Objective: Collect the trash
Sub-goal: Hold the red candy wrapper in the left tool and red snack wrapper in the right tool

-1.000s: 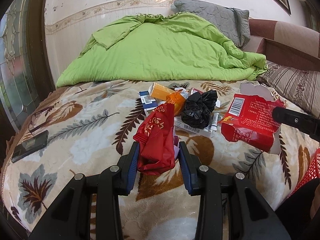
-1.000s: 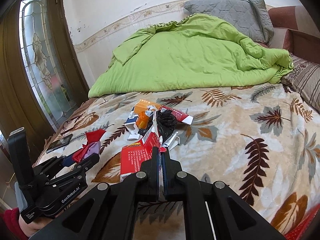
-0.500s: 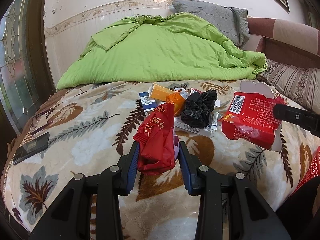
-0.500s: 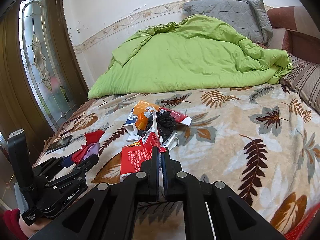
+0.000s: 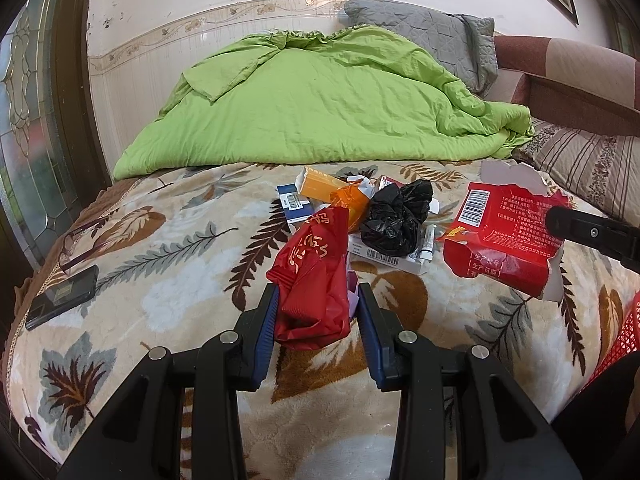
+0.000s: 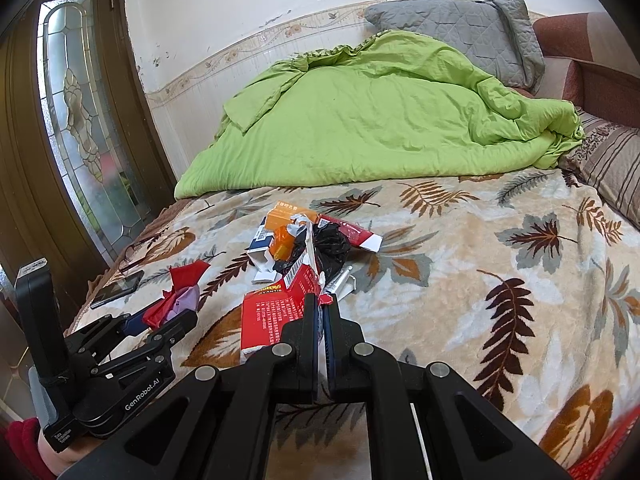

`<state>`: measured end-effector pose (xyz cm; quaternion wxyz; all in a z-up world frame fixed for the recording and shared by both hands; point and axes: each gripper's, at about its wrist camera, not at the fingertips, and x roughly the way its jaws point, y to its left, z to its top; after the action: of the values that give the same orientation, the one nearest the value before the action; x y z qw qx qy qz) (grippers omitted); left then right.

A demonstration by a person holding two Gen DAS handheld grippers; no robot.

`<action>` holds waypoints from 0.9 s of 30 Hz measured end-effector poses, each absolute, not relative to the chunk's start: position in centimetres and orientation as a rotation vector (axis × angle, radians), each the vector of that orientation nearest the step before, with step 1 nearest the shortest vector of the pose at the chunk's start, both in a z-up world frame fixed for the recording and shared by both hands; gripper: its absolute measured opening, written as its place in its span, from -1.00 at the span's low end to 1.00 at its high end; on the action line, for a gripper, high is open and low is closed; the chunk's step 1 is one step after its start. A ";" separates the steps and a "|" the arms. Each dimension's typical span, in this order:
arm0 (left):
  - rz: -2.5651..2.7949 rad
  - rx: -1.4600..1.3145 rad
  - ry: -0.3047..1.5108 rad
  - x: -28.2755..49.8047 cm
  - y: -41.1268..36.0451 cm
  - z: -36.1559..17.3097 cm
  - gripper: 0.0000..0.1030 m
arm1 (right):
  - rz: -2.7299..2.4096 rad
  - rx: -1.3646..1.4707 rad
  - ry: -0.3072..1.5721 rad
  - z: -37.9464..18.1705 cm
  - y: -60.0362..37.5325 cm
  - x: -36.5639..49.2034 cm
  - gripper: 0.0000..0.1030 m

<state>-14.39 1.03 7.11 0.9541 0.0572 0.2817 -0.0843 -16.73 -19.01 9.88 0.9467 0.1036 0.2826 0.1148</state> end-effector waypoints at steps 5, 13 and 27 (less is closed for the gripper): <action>-0.171 0.116 0.572 -14.4 1.0 7.1 -0.29 | 0.231 0.212 0.574 10.0 -19.1 -16.8 -0.93; -0.169 0.117 0.571 -14.5 0.8 7.1 -0.29 | 0.232 0.211 0.573 10.0 -19.1 -16.8 -0.93; -0.173 0.122 0.573 -14.6 0.7 7.1 -0.29 | 0.231 0.212 0.572 10.0 -19.1 -16.8 -0.93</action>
<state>-14.57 0.66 7.11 0.9537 0.0602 0.2821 -0.0850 -16.84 -19.10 9.98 0.9472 0.1043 0.2812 0.1135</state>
